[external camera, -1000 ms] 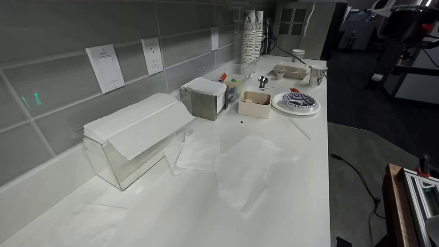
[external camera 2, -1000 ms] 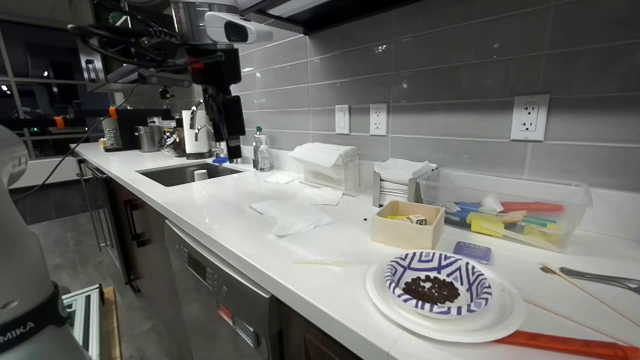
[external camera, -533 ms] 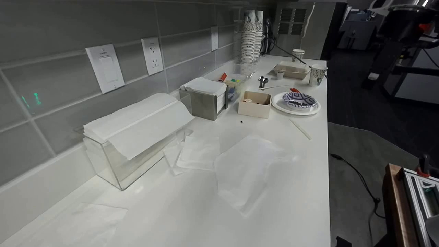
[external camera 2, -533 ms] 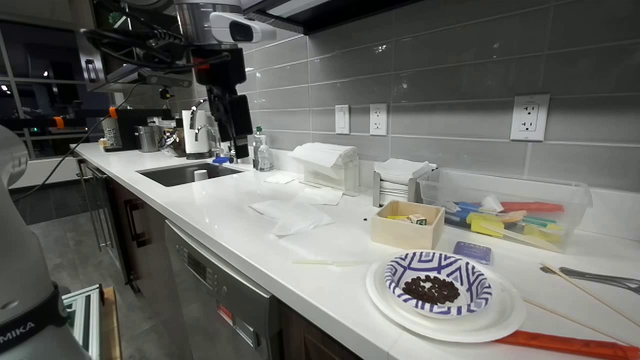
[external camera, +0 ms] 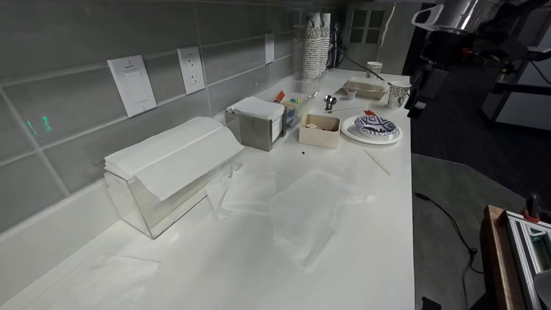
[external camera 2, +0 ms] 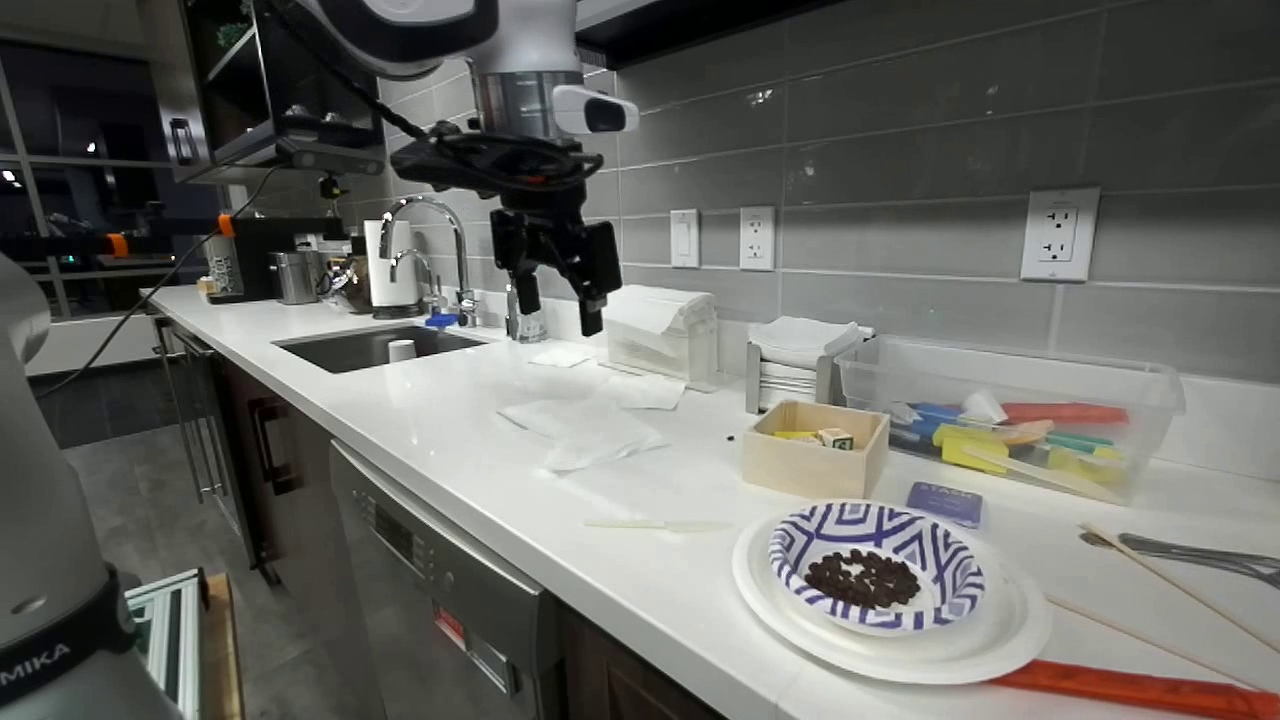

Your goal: Move the wooden box to the left.

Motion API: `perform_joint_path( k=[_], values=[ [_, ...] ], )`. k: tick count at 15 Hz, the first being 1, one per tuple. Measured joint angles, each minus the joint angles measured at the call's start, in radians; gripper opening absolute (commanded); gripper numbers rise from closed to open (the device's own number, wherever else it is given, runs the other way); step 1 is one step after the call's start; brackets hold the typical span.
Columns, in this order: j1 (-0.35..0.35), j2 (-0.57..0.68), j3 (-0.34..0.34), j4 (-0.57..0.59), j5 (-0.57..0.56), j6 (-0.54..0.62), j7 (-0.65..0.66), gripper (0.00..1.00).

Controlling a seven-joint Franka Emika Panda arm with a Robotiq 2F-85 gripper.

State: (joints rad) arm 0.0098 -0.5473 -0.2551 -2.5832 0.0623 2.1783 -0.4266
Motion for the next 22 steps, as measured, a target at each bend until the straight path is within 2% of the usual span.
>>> perform_joint_path(
  k=[4, 8, 15, 16, 18, 22],
  values=[
    [0.01, 0.233, 0.002, 0.16, 0.0, 0.061, -0.074, 1.0],
    [0.003, 0.443, 0.018, 0.321, 0.003, 0.104, -0.093, 1.0],
    [-0.065, 0.714, 0.091, 0.506, 0.006, 0.207, -0.088, 0.99],
    [-0.077, 0.743, 0.102, 0.524, 0.006, 0.216, -0.085, 0.74],
    [-0.101, 0.792, 0.125, 0.557, 0.007, 0.225, -0.083, 0.7],
    [-0.143, 0.854, 0.174, 0.596, 0.039, 0.24, -0.083, 0.37]
  ],
)
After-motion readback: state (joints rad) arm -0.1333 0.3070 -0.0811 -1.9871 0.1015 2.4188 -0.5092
